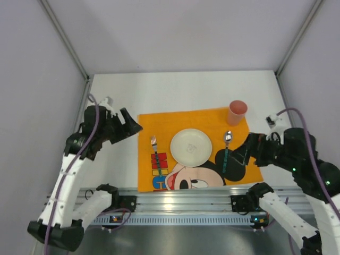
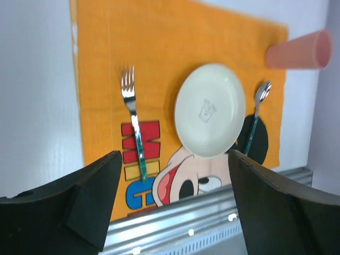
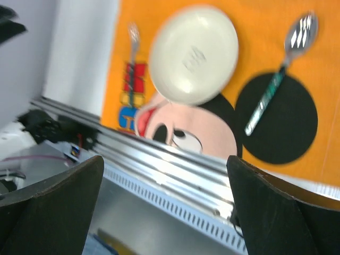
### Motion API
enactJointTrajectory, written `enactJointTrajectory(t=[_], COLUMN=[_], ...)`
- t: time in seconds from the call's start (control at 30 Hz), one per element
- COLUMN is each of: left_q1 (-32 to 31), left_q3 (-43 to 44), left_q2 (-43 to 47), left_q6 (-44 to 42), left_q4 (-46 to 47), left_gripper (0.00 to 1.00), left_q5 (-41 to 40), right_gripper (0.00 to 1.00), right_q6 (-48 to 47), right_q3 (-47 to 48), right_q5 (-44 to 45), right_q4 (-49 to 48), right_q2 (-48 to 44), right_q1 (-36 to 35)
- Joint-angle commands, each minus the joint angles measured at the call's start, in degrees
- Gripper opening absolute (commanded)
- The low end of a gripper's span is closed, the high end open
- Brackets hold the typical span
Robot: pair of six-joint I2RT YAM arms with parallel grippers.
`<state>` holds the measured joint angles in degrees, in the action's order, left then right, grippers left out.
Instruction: Set the dinner table for one person
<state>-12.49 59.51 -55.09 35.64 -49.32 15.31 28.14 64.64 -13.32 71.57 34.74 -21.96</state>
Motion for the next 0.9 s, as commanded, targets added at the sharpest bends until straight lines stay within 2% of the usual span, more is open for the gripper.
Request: enactJointTrajectory(t=[0.0,0.03,0.07,0.13,0.17,0.27,0.3,0.33,0.4,0.43,0.5,0.63,0.7,0.73,0.83,0.87], left_q1=[-0.3,-0.3,-0.3,-0.3,-0.3,-0.3,-0.3,-0.3,-0.3,-0.3,-0.3,0.4,1.3,2.8,7.9,9.1], left_q3=[5.5,5.4,4.1,1.4,-2.1,-10.3,-12.4,-16.3,-20.4,-20.0,-22.5,-26.4,-28.1,-30.7,-36.6,-38.0], left_q2=[8.9,10.9,14.8,19.1,23.1,28.4,28.6,28.8,27.9,26.3,20.0,3.9,-1.4,-5.9,-13.5,-15.2], left_q6=[0.8,0.4,-1.5,-4.8,-11.4,-25.7,-26.0,-25.6,-27.1,-26.9,-26.6,-27.1,-28.4,-29.0,-29.0,-28.6], left_q4=[-2.6,-1.6,1.3,5.7,9.9,14.2,15.9,17.3,23.6,25.1,31.7,49.8,56.8,64.9,77.4,85.7], left_gripper=[0.88,0.96,0.98,0.98,0.99,0.98,0.98,0.98,0.98,0.98,0.98,0.98,0.98,0.98,0.98,0.98], left_q5=[-13.3,-15.2,-20.8,-24.7,-26.5,-32.6,-38.4,-40.1,-39.0,-36.3,-36.1,-33.5,-31.5,-30.9,-25.1,-21.2], right_gripper=[1.0,1.0,1.0,1.0,1.0,1.0,1.0,1.0,1.0,1.0,1.0,1.0,1.0,1.0,1.0,1.0], right_q6=[-2.3,-1.8,0.9,5.4,10.6,17.6,18.9,20.0,22.5,23.0,22.9,18.4,14.8,14.0,12.7,12.7], right_q3=[10.2,11.4,11.1,7.5,5.9,-1.3,-3.1,-3.6,-5.0,-5.1,-5.6,-7.5,-7.3,-7.1,-7.0,-7.2], right_q5=[-1.4,0.6,2.4,8.0,9.9,11.7,11.8,12.4,12.9,12.7,11.6,11.0,12.0,12.7,13.1,13.1], right_q4=[-4.2,-4.6,-4.9,-6.1,-6.3,-7.8,-7.8,-7.6,-7.2,-7.3,-7.3,-8.2,-8.9,-9.2,-12.1,-14.3], right_q2=[-3.8,-4.6,-6.7,-11.7,-13.5,-20.6,-22.0,-24.1,-25.6,-26.0,-26.3,-23.8,-21.7,-19.7,-16.2,-15.4], right_q1=[0.4,0.4,0.4,0.5,0.4,0.3,0.4,0.4,0.4,0.4,0.5,0.5,0.5,0.4,0.4,0.4])
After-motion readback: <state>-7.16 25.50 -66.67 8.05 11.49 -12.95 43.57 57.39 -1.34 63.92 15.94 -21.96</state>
